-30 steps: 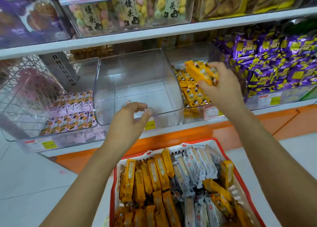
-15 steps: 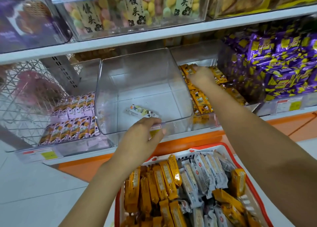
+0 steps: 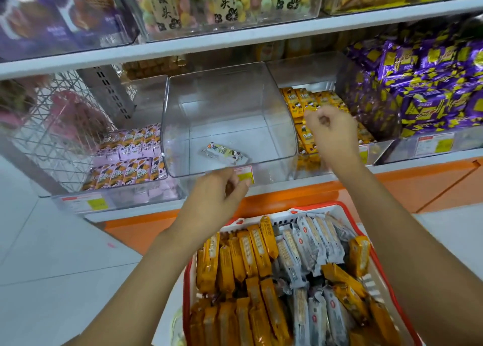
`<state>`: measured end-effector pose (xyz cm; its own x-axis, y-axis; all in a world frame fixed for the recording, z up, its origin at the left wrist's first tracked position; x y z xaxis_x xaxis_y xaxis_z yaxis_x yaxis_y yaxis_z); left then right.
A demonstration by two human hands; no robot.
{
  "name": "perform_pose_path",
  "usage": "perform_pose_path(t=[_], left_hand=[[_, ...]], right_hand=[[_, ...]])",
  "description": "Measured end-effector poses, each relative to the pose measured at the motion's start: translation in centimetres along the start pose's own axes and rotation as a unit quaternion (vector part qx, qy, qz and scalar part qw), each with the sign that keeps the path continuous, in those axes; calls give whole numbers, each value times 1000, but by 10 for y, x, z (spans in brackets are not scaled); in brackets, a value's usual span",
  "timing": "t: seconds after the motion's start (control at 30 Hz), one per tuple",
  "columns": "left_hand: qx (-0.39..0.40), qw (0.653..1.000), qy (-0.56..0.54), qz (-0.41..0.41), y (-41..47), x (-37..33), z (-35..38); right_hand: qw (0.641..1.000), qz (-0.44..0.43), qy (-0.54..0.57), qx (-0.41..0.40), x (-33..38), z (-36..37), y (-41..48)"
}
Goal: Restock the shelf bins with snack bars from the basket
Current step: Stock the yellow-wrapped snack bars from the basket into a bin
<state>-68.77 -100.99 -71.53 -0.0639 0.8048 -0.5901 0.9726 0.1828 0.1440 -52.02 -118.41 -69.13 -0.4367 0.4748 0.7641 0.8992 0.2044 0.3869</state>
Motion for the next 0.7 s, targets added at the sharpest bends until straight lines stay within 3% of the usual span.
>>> perform_pose_path(t=[0.17, 0.27, 0.4, 0.53, 0.7], left_hand=[[176, 974, 124, -76, -35, 47, 48], [279, 941, 159, -105, -62, 80, 81], [432, 880, 138, -139, -114, 113, 129], [488, 849, 154, -134, -147, 127, 156], [479, 848, 175, -142, -159, 130, 158]], right_hand=[[988, -6, 61, 141, 15, 28, -93], [966, 28, -13, 258, -6, 65, -157], [903, 110, -115, 399, -44, 104, -252], [882, 122, -167, 423, -46, 109, -298], [880, 99, -204, 418, -38, 118, -342]])
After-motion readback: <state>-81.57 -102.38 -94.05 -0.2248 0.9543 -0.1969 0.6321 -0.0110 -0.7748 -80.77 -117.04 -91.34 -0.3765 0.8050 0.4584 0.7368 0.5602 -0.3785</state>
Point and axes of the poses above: each hand's wrist, its own y-axis towards the middle knuckle, its own z-axis out of the palm, x = y × z, the point moved 9 cm from there along y, towards the middle knuckle, and after that the axes turned 3 degrees about x, right-handed, at the moved point
